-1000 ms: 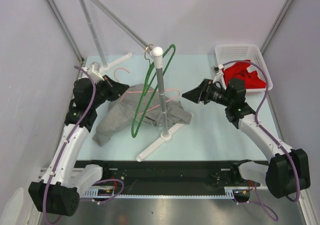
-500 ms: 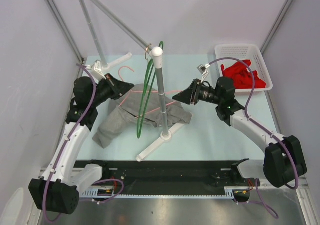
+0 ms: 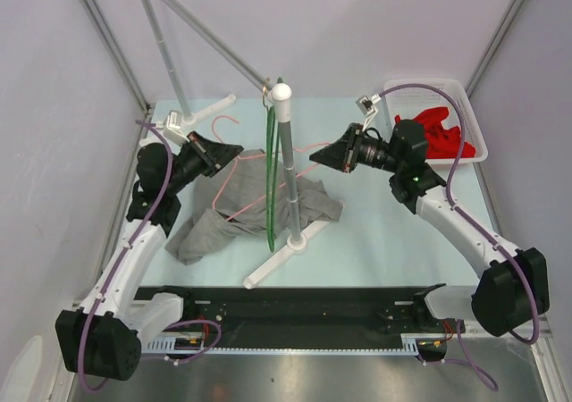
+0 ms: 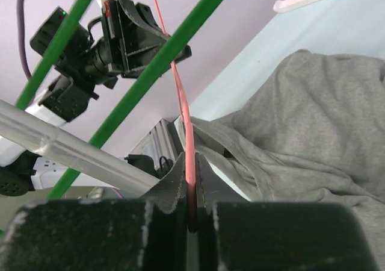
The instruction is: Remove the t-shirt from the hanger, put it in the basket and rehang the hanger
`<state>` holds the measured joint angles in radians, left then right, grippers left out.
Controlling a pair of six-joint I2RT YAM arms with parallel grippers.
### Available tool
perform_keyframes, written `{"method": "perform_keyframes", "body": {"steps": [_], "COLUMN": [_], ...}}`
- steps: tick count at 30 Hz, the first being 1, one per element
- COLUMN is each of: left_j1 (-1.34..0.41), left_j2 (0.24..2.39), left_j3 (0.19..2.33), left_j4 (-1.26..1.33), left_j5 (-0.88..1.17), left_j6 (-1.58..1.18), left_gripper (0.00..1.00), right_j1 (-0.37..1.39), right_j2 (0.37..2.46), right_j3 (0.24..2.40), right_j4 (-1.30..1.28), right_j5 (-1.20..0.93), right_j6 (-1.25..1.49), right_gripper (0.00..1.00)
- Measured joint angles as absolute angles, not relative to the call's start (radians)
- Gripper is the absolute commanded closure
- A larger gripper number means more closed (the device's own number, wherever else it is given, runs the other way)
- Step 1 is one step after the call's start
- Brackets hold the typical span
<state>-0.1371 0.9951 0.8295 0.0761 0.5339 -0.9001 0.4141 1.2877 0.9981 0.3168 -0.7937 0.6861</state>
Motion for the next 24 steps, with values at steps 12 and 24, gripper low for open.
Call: {"method": "perform_keyframes", "body": {"steps": [12, 24], "left_j1": [-0.235, -0.279], "left_j2": [1.091, 1.108], "left_j3": [0.826, 0.852], "left_j4": [0.217, 0.147], "left_j5": [0.467, 0.464], "left_j6": [-0.994, -0.920], "left_gripper": [1.00, 0.30], "right_j1": [0.347, 0.237], "right_j2": [1.247, 1.227], "right_j3": [1.091, 1.112], "right_j4": [0.114, 0.112], "right_j5": [-0.751, -0.736], "right_j6": [0.598, 0.606], "right_gripper": [1.00, 1.00]}}
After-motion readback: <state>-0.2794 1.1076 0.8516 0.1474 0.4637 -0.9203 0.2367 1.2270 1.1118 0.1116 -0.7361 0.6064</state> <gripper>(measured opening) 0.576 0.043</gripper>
